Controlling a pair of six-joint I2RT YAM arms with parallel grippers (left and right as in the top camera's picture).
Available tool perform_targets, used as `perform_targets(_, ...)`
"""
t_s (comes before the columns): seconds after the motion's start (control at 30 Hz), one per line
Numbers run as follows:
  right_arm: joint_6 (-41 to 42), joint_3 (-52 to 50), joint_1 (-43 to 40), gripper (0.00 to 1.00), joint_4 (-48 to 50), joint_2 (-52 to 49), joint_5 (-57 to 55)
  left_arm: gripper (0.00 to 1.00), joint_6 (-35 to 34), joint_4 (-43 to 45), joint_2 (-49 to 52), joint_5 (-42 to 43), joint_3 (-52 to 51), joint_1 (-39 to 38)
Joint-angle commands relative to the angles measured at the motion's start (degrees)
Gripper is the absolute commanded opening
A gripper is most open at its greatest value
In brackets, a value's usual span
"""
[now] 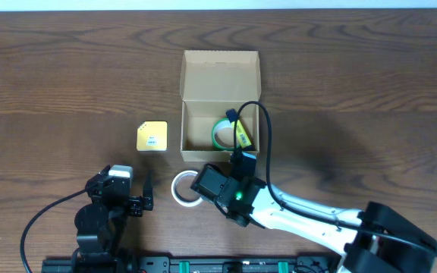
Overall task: Pack container
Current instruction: 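Move the right gripper to the correction tape dispenser and grasp it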
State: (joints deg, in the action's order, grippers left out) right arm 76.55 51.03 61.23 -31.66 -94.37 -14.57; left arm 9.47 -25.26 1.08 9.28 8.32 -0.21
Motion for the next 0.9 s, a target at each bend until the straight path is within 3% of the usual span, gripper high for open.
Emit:
perform_targets(0.0, -1.9, -0.3, -0.5, 0.92, 0.2, -2.0, 0.5, 0.95, 0.8, -0.2, -0.1, 0.7, -1.0, 0.2)
perform_targets(0.4, -1.9, -0.3, -0.5, 0.90, 0.2, -5.5, 2.7, 0.95, 0.8, -0.2, -0.1, 0.7, -1.0, 0.2)
perform_targets(0.87, -5.5, -0.3, -0.5, 0.75, -2.0, -5.7, 6.3, 0.95, 0.8, -0.2, -0.1, 0.7, -1.0, 0.2)
